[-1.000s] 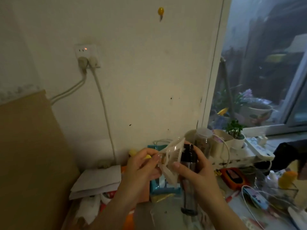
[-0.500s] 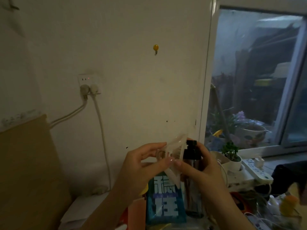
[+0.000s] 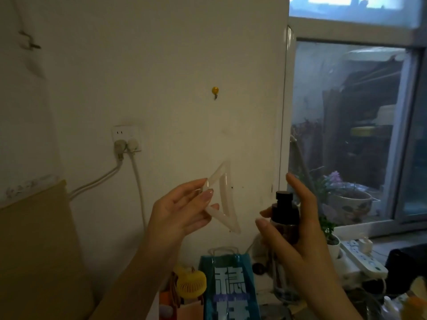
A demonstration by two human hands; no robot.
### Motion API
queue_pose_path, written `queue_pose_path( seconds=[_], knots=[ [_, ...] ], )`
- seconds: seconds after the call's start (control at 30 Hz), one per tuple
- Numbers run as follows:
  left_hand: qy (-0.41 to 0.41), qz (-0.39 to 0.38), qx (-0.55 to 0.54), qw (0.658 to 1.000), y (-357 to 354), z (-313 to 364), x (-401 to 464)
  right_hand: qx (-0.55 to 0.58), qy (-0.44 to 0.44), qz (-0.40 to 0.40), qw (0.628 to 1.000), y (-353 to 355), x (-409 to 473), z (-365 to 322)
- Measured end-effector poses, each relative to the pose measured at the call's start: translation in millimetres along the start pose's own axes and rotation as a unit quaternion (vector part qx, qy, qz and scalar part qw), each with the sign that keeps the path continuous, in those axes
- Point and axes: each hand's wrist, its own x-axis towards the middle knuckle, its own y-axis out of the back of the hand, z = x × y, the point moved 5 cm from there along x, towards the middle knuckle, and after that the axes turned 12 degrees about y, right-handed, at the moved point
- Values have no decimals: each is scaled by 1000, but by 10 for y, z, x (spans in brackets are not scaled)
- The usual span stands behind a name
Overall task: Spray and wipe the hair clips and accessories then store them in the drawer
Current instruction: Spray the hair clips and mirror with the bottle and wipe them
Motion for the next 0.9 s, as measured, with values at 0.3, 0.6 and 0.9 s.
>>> queue_pose_path(
  seconds=[0.3, 0.6, 0.9],
  knots=[
    [-6, -6, -31, 999, -69, 123, 83, -237, 143, -5, 961, 77, 121, -304],
    [3, -16, -36, 999, -106, 43, 109, -317, 138, -19, 938, 56, 108, -264],
    [1, -21, -35, 999, -121, 16, 121, -275, 113, -48, 954, 14, 143, -242]
  ],
)
